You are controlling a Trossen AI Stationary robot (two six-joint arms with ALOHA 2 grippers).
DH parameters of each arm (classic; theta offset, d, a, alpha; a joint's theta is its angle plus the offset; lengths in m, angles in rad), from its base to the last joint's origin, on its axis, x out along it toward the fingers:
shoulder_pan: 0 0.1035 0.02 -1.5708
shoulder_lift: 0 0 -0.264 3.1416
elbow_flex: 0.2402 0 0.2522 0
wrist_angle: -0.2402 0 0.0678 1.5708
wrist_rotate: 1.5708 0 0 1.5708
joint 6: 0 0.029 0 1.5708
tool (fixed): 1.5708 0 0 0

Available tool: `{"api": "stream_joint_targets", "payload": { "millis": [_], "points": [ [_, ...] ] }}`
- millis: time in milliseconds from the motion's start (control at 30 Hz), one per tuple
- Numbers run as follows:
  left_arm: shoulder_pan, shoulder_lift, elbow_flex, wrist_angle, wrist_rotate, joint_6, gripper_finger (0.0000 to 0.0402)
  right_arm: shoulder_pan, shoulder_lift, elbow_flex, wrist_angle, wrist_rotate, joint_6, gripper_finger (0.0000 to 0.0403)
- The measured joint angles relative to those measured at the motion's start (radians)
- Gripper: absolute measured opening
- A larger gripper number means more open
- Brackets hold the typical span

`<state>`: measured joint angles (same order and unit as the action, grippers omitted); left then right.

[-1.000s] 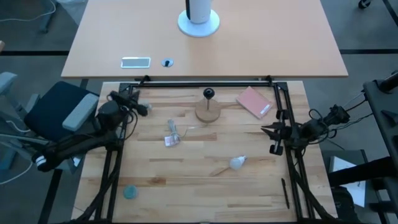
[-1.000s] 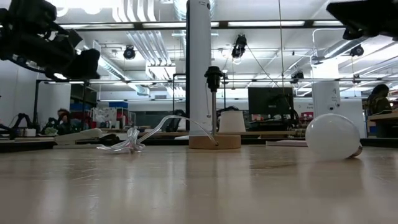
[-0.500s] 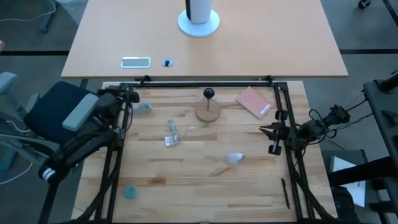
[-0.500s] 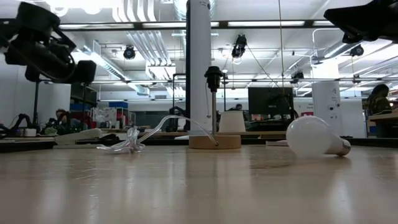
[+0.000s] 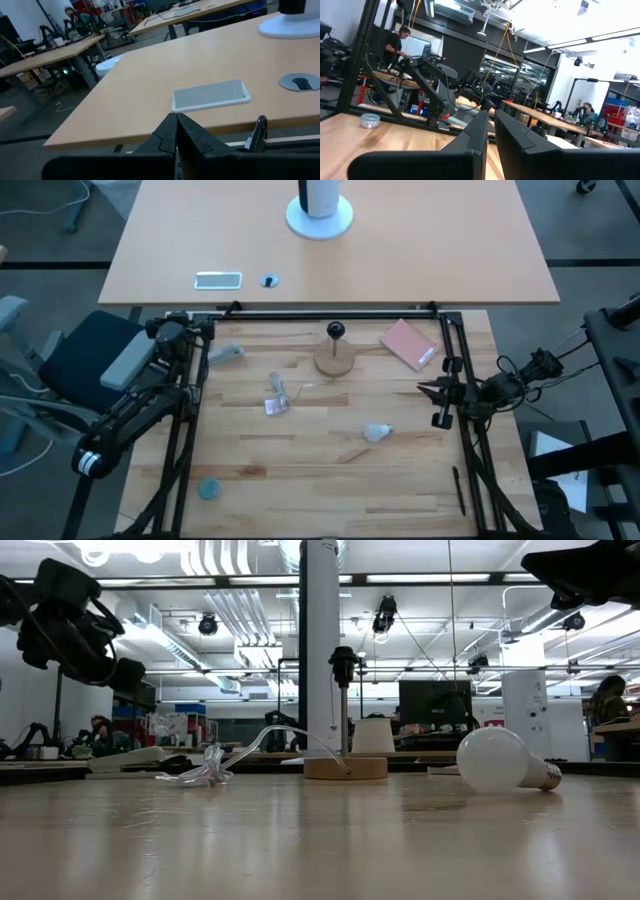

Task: Screw lightbulb
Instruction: Return to Home Position

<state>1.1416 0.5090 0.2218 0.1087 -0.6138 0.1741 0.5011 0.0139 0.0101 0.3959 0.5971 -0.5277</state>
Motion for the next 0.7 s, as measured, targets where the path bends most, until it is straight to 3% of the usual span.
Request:
{"api": "stream_joint_targets", "payload": {
  "millis": [167, 700],
  "points": [
    [0.0, 0.0, 0.0, 0.0, -0.002, 0.0, 0.0, 0.0, 0.0, 0.0, 0.005, 0.008, -0.054, 0.0019],
    [0.0, 0.0, 0.0, 0.0, -0.004, 0.0, 0.0, 0.0, 0.002, 0.0, 0.005, 0.005, 0.022, 0.0026]
  ]
}}
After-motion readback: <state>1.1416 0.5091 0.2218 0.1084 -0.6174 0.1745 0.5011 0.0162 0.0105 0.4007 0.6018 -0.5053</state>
